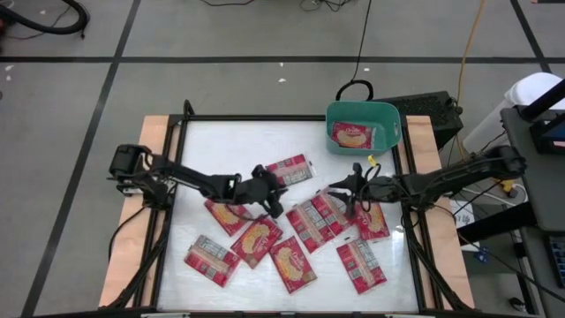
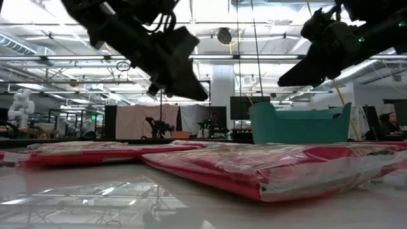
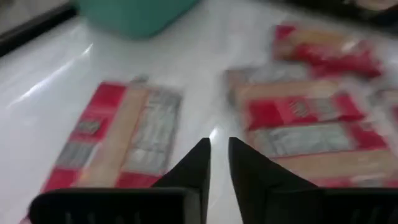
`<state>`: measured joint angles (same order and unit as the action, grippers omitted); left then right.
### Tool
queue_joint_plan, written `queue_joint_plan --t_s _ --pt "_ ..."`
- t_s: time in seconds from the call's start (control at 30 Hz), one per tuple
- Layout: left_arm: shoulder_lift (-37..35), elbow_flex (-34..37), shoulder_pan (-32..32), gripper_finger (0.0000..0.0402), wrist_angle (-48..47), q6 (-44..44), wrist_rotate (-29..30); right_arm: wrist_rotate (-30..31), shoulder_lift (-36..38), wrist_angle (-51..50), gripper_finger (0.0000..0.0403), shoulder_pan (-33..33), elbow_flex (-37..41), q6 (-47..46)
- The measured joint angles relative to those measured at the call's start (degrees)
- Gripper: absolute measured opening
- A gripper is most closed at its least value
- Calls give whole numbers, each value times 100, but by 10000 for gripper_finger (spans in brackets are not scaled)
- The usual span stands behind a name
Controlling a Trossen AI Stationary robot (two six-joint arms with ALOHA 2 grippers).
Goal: Sort popcorn bags into baskets
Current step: Put the red popcorn bag into the green bin
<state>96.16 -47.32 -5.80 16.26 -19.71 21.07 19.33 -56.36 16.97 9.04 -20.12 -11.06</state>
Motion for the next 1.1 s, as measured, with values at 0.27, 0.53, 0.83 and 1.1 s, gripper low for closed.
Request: queue_joint_plan --t_s 0.27,0.53,0.83,1.1 --pt "11 539 -126 208 16 318 273 -10 -702 905 105 -2 -1 291" --pt "19 756 -82 270 -7 1045 539 -11 -1154 1353 105 -4 -4 340" --pt "351 777 217 271 466 1474 444 -4 -1424 1989 105 -4 -4 470" --pt "952 776 242 271 987 1526 590 -2 -1440 1929 105 -4 -5 442"
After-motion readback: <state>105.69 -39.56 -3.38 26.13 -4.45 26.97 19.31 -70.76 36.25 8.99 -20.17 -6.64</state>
